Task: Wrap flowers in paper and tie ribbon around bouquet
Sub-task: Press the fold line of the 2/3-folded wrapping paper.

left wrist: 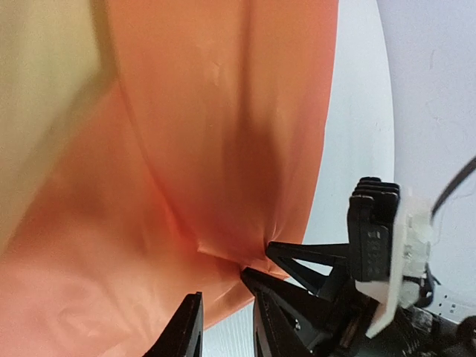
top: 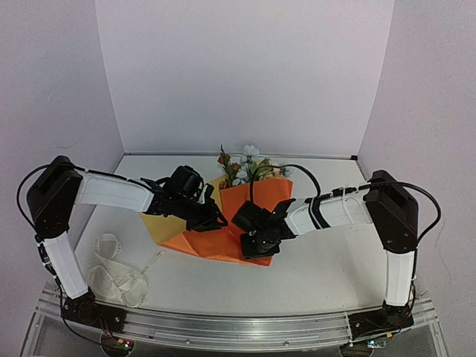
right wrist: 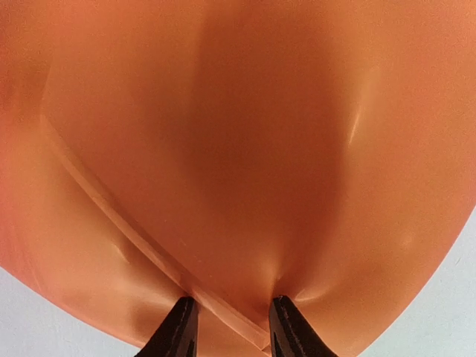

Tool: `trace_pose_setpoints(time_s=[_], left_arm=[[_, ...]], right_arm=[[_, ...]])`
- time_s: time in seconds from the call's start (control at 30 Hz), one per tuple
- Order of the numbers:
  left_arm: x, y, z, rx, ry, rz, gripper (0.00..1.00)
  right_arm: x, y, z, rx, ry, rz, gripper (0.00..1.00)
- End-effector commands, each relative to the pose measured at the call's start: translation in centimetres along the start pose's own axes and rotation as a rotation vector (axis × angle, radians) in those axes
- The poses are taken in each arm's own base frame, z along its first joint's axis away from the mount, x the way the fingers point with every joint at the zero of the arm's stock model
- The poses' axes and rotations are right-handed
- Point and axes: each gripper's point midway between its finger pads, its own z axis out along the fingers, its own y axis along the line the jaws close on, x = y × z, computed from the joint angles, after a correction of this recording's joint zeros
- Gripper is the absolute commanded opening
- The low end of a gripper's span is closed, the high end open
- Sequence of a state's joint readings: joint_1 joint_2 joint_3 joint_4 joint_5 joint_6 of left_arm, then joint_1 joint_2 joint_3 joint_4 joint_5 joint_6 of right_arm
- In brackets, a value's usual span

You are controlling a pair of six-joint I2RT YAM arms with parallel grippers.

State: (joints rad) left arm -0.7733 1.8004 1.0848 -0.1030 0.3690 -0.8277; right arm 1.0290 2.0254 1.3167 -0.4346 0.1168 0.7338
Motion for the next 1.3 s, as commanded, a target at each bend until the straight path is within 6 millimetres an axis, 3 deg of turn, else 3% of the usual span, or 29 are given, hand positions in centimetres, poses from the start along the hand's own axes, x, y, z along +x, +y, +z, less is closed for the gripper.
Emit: trace_pose_setpoints(time_s=[0.0, 0.17, 0.3, 0.4, 0.57, 0.77, 1.1, 1.27], left_arm=[[-0.7, 2.1, -5.0, -0.054, -0.128, -0.11, 0.29], [2.9, 6.4, -8.0, -0.135, -0.157, -0.24, 0.32], [5.3, 8.6, -9.2, -0.115, -0.181, -0.323, 0.39], [5.9, 8.9, -9.5, -0.071, -0.198, -0.361, 0.41], [5.7, 9.5, -8.6, -0.037, -0.226, -0.418, 0.42], [4.6, 10.3, -8.2, -0.024, -0.309, -0.485, 0.46], [5.1, 13.3, -7.1, -0.207, -0.368, -0.546, 0.47], [4.7, 13.7, -6.9, -0.25, -0.406, -0.535, 0.43]], right_arm=[[-1.1, 0.2, -1.8, -0.002, -0.045, -0.006, 0.36], [-2.9, 1.6, -3.3, -0.048, -0.084, -0.029, 0.38], [-4.0, 2.9, -3.5, -0.07, -0.102, -0.055, 0.38], [-4.8, 3.9, -3.4, -0.088, -0.109, -0.071, 0.38], [-6.0, 5.3, -3.4, -0.116, -0.124, -0.082, 0.38], [-6.9, 5.7, -2.6, -0.108, -0.134, -0.089, 0.36], [-7.3, 5.6, -0.4, -0.11, -0.1, -0.075, 0.28], [-6.9, 5.8, 0.0, -0.115, -0.086, -0.081, 0.27]])
